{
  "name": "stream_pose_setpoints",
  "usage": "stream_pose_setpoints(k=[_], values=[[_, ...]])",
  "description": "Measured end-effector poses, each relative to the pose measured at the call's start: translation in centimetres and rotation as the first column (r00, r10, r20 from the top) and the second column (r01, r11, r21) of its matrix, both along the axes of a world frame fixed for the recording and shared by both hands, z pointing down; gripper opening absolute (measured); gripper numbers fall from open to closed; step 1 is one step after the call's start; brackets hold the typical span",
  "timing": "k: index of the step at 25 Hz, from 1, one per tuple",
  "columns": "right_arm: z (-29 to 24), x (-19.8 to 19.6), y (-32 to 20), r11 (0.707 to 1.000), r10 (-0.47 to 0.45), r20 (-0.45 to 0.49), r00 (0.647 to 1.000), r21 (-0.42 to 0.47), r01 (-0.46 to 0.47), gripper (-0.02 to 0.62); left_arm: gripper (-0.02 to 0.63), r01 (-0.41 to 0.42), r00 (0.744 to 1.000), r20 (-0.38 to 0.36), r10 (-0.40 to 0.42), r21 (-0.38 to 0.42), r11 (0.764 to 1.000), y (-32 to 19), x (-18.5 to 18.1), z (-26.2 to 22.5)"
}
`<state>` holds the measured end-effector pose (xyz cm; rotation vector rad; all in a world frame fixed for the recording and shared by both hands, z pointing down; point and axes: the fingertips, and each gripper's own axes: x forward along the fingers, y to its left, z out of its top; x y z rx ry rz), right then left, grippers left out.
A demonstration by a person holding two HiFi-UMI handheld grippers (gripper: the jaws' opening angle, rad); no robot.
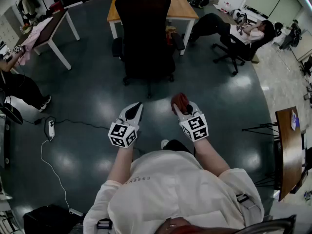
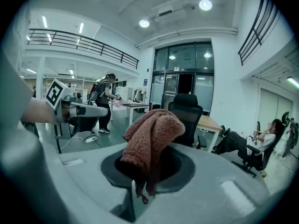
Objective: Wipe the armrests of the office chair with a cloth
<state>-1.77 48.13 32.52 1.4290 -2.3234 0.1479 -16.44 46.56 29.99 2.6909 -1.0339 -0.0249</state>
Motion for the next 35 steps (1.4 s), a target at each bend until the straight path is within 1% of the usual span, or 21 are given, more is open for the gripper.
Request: stream_pose_setpoints(k=[10,15,18,22,28,30,32,35], values=[[0.5,1.1,-0.4,1.0,0.005,0.011,1.0,-0.011,-0.005,0.054,0.017,0.004,1.0,0.014,-0.004,-0.006,1.0,-0.7,1.0,0.3],[0.3,1.7,-0.8,0.999,0.034,0.046,0.998,-0.007,-0.034,0.054,0.017,0.011,1.0,0.015,-0.011,-0.007,1.0,-1.0,1.0,0.3],[0.5,2.0,-1.2,0.999,0.042,0.048,0.998,-0.012,-0.042,0.054,0.017,0.018,1.0,0.014,-0.018,-0.007,1.0,-1.2,0.9,0.3],[0.9,1.7,-1.7,0.999,0.046,0.056,0.997,-0.017,-0.045,0.054,0.017,0.049,0.999,0.01,-0.049,-0.01,0.999,-1.4,-0.3,0.5],[1.6,1.6,-3.7,0.998,0.052,0.054,0.997,-0.024,-0.051,0.054,0.017,0.122,0.992,0.012,-0.122,-0.037,0.992,-2.5,-2.5,1.4],[1.7,1.3,-5.1,0.999,0.034,0.055,0.998,-0.011,-0.034,0.054,0.017,0.148,0.989,0.015,-0.147,-0.047,0.988,-3.7,-3.3,2.0],[2.0,0.2,-7.0,1.0,-0.012,0.059,0.998,0.004,0.012,0.054,0.017,0.177,0.984,0.02,-0.176,-0.061,0.982,-5.3,-4.2,2.8],[3.0,-2.0,-10.9,0.997,-0.077,0.065,0.995,-0.016,0.078,0.054,0.017,0.212,0.977,0.035,-0.21,-0.086,0.973,-8.0,-5.5,4.1]])
